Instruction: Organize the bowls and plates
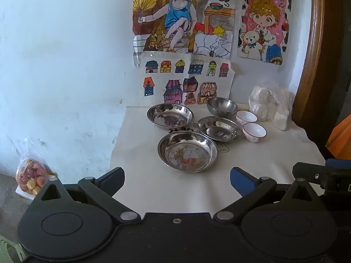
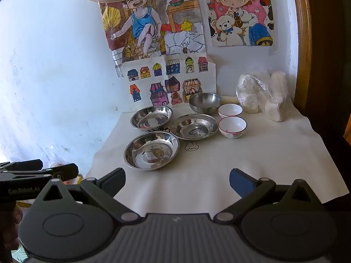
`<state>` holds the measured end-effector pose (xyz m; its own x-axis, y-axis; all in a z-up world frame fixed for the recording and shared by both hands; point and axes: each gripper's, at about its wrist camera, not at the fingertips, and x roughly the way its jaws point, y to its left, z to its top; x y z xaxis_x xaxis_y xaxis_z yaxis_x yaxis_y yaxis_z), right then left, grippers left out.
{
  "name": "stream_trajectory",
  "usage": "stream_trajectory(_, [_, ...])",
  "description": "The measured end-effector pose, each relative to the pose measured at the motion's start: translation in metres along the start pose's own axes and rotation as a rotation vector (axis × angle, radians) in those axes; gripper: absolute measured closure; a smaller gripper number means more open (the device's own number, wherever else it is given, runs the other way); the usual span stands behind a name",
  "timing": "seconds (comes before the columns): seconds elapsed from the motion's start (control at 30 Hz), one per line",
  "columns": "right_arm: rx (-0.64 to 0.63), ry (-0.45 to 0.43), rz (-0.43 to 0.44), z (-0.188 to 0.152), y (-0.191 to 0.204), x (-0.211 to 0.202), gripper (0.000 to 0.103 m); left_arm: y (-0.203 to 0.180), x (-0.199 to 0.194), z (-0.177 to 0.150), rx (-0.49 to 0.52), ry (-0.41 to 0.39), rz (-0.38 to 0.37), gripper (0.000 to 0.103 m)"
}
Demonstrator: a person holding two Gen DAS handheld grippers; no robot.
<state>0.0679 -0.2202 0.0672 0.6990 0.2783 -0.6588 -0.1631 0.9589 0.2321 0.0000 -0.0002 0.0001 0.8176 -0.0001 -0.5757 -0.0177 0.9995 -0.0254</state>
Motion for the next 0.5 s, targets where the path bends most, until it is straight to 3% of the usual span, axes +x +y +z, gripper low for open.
stream_trajectory(0.5, [0.003, -0.003, 0.001, 0.0026, -0.0003, 0.0003, 0.000, 0.0010, -0.0020, -0.0008, -0.006, -0.012, -0.003, 0.001])
